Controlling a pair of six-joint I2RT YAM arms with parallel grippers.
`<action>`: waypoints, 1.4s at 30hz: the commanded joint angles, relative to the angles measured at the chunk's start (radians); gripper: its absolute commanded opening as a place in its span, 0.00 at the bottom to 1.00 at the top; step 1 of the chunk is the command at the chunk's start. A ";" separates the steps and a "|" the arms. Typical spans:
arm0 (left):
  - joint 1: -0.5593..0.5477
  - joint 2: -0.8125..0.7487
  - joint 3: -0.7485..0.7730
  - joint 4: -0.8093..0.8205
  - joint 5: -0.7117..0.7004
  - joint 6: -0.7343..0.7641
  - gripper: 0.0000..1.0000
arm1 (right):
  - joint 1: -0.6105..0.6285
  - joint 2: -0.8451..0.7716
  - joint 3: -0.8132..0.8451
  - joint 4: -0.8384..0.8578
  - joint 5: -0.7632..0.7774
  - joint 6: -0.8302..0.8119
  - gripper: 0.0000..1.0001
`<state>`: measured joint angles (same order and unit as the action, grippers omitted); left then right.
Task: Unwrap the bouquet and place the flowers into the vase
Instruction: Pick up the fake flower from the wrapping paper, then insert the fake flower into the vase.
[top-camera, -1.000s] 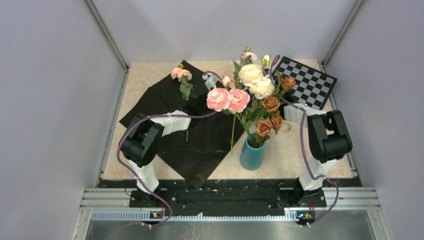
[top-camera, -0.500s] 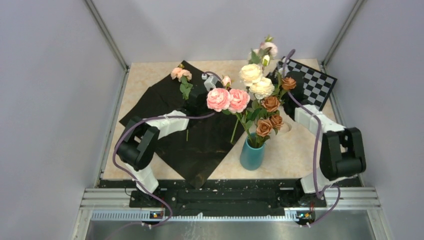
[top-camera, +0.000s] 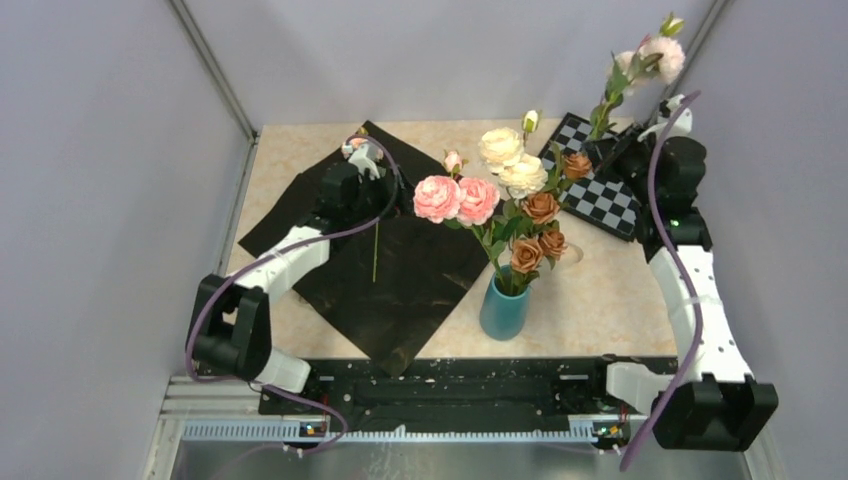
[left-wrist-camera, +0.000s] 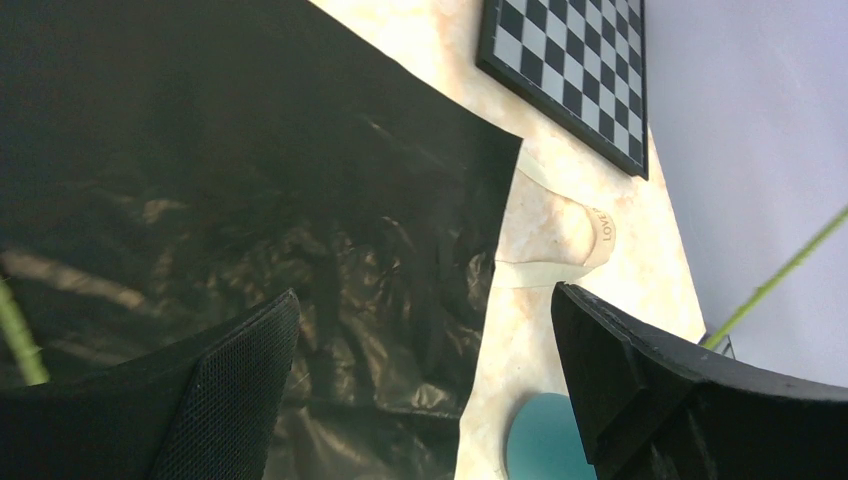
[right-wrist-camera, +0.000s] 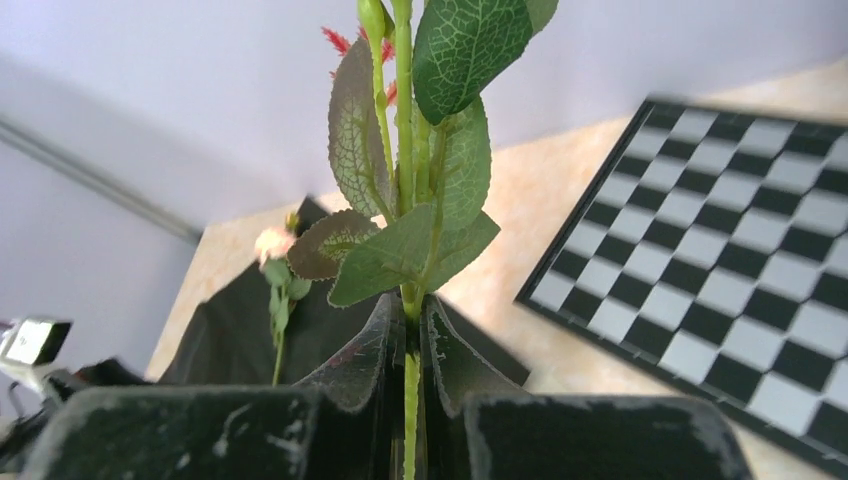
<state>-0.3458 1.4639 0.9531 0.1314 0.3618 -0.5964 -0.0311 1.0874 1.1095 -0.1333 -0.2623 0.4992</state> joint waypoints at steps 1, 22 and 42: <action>0.066 -0.132 0.018 -0.175 0.012 0.030 0.99 | 0.001 -0.093 0.153 -0.161 0.192 -0.157 0.00; 0.169 -0.273 0.201 -0.625 -0.107 0.348 0.99 | 0.000 -0.316 0.561 -0.118 -0.345 -0.068 0.00; 0.171 -0.297 0.130 -0.566 -0.220 0.397 0.99 | 0.001 -0.301 0.151 0.602 -0.808 0.396 0.00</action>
<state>-0.1806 1.1595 1.0851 -0.4709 0.1616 -0.2127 -0.0311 0.8112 1.2953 0.3859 -1.0233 0.8944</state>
